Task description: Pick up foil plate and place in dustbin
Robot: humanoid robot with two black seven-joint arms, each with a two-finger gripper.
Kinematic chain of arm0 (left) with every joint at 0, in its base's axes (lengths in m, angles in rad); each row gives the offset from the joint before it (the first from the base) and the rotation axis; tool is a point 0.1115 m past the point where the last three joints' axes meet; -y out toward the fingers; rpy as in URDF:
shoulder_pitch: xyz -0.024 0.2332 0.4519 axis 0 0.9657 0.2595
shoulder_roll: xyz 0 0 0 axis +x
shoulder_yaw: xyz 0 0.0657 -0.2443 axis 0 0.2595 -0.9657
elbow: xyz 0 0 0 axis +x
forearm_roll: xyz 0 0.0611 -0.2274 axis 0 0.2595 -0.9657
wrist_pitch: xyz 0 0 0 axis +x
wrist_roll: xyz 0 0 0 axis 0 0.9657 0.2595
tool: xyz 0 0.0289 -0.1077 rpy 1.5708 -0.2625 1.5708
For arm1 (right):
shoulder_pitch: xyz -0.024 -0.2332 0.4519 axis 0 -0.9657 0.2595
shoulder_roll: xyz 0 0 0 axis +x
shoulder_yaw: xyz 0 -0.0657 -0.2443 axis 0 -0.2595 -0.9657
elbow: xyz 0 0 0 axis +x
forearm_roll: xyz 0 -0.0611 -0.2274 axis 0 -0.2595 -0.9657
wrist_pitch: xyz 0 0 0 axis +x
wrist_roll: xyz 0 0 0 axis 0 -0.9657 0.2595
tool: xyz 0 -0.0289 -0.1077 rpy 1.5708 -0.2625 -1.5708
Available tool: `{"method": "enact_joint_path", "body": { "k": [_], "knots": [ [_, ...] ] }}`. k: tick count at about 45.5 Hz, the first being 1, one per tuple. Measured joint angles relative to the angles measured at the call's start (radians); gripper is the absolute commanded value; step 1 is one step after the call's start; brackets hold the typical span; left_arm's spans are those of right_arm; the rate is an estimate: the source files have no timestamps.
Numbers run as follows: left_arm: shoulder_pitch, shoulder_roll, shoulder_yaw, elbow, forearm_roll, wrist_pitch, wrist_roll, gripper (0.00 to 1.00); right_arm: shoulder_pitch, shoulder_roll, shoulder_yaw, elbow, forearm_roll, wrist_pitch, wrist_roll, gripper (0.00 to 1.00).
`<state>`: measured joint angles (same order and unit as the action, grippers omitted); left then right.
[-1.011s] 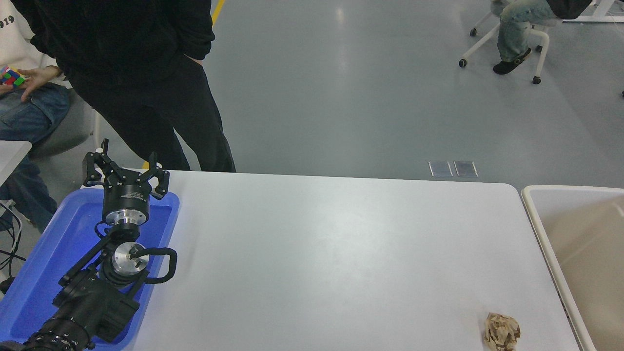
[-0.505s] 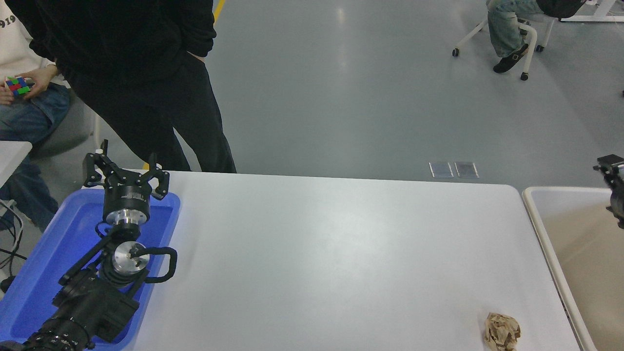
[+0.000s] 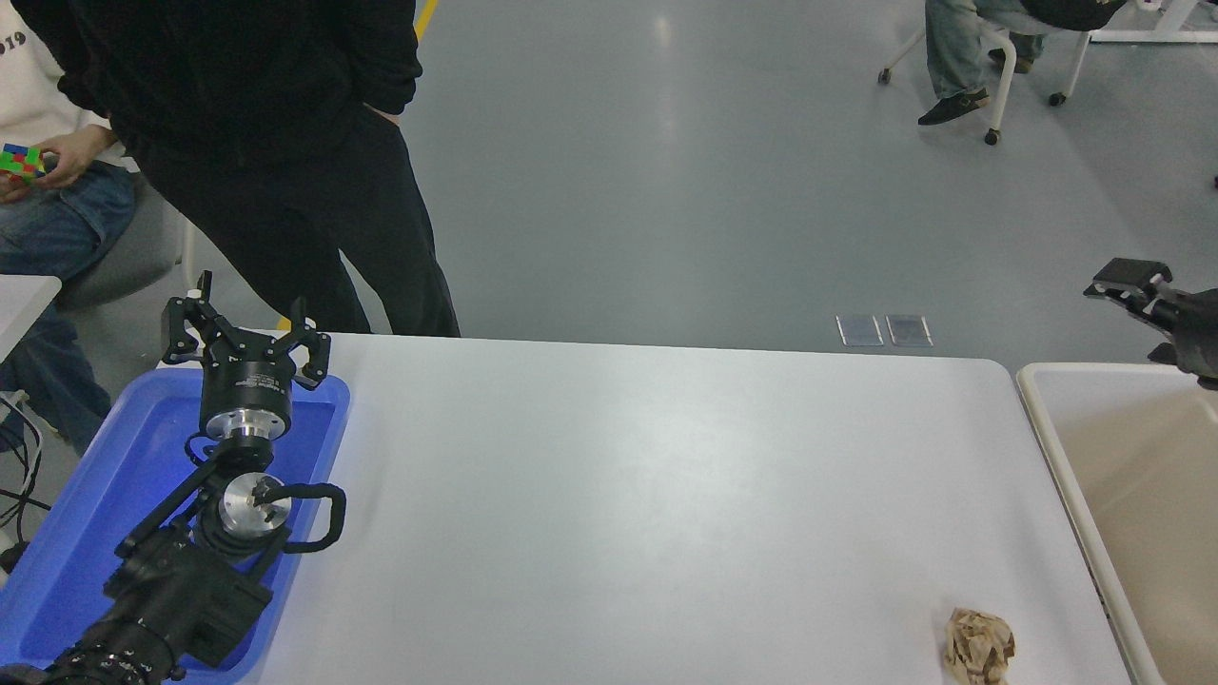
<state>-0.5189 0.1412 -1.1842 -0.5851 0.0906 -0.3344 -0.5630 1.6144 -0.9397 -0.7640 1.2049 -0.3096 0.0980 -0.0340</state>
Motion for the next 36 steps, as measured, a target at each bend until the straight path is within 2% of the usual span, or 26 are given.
{"method": "enact_joint_path", "body": {
  "k": [7, 15, 36],
  "knots": [
    [0.0, 0.0, 0.0, 0.0, 0.0, 0.0, 0.0, 0.99, 0.201, 0.042, -0.172, 0.154, -0.022, -0.001, 0.0, 1.0],
    [0.0, 0.0, 0.0, 0.001, 0.0, 0.0, 0.0, 0.99, 0.393, 0.146, -0.323, 0.26, -0.033, 0.004, 0.0, 1.0],
    [0.0, 0.0, 0.0, 0.0, 0.0, 0.0, 0.0, 0.99, 0.607, 0.42, -0.417, 0.387, -0.027, 0.07, 0.001, 1.0]
  ]
}}
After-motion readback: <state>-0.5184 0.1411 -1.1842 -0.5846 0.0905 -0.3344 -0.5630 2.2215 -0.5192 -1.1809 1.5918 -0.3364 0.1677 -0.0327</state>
